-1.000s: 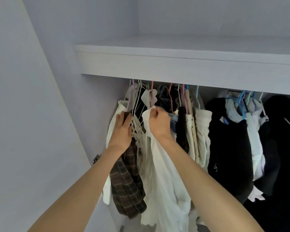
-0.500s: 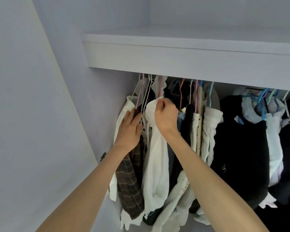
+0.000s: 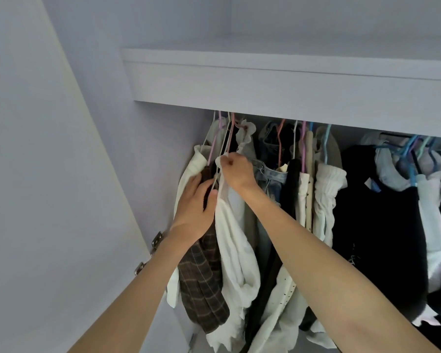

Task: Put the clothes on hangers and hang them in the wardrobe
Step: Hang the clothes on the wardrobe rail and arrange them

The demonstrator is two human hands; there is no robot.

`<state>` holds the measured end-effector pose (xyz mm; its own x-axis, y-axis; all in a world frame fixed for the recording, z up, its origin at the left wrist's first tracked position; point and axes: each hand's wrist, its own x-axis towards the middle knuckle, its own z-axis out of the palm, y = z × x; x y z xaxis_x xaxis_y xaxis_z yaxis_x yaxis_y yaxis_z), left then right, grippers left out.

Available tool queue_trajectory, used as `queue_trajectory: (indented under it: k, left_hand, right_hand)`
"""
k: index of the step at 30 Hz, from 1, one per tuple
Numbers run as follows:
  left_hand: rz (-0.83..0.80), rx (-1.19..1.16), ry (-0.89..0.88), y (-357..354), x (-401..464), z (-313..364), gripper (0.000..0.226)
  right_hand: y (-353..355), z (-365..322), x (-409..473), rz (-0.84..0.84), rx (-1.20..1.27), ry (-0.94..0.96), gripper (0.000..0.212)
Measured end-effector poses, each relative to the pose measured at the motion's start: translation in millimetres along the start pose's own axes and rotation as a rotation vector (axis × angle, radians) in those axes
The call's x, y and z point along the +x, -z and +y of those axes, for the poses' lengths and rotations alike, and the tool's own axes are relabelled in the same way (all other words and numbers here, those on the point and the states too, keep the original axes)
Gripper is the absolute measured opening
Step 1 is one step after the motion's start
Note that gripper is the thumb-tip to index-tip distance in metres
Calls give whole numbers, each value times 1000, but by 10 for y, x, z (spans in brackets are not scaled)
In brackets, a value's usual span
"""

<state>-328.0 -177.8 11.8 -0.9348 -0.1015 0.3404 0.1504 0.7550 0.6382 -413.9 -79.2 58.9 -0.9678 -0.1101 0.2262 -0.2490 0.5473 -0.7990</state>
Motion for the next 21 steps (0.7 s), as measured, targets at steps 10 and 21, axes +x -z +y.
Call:
queue_trajectory:
  k: [10,21]
  left_hand:
    - [-41,212,125,-64,-40,17,52]
    - [112,11,-24,-109,-93,-235,41]
  right_hand:
    - [-5,35,571,-61,356,-67,54]
    - [-511,-100,920,-130,626,3,52]
